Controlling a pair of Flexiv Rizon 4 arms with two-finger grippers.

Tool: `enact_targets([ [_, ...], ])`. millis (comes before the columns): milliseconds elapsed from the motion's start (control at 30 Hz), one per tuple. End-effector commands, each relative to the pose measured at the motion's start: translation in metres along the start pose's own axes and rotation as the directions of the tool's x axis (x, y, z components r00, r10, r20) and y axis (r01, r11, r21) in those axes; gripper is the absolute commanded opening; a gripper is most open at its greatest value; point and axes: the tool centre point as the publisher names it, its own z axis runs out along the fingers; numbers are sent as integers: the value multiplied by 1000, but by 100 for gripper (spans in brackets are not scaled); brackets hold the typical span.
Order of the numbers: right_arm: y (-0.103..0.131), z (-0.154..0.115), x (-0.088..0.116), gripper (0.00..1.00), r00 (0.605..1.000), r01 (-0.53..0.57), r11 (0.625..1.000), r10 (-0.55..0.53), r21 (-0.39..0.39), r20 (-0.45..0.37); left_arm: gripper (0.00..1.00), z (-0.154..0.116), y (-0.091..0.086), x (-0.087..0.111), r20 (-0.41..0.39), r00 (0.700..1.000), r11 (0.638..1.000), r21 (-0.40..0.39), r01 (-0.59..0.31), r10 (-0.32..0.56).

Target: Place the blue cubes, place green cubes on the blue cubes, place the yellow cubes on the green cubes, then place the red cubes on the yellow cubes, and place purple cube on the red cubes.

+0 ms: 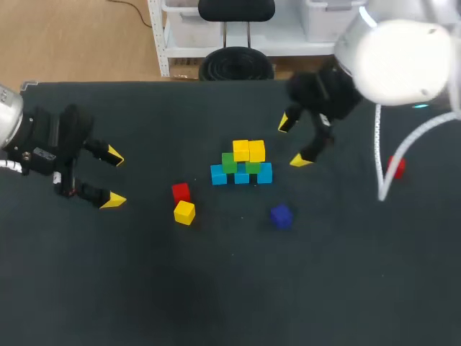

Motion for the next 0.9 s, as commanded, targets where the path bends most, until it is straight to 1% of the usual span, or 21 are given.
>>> enact_targets([
  [33, 10, -8, 10, 100, 992, 29, 999, -31, 16, 121, 100, 1, 1, 1, 3, 1000, 1000, 1, -2, 2],
  [133, 14, -14, 16, 100, 991, 28, 999, -33, 36, 129, 100, 1, 1, 1, 3, 1000, 1000, 1, -2, 2],
  [400, 31, -33, 35, 100, 992, -22, 992, 6, 124, 125, 100, 1, 1, 1, 3, 1000, 1000, 1, -2, 2],
  [600, 43, -41, 46, 100, 988, -49, 987, 25, 154, 154, 100, 1, 1, 1, 3, 1000, 1000, 1, -2, 2],
  [800, 47, -41, 49, 100, 973, -61, 987, 26, 149, 228, 100, 1, 1, 1, 3, 1000, 1000, 1, -2, 2],
  [900, 47, -40, 47, 100, 969, -56, 989, 21, 135, 246, 100, 1, 1, 1, 3, 1000, 1000, 1, -2, 2],
])
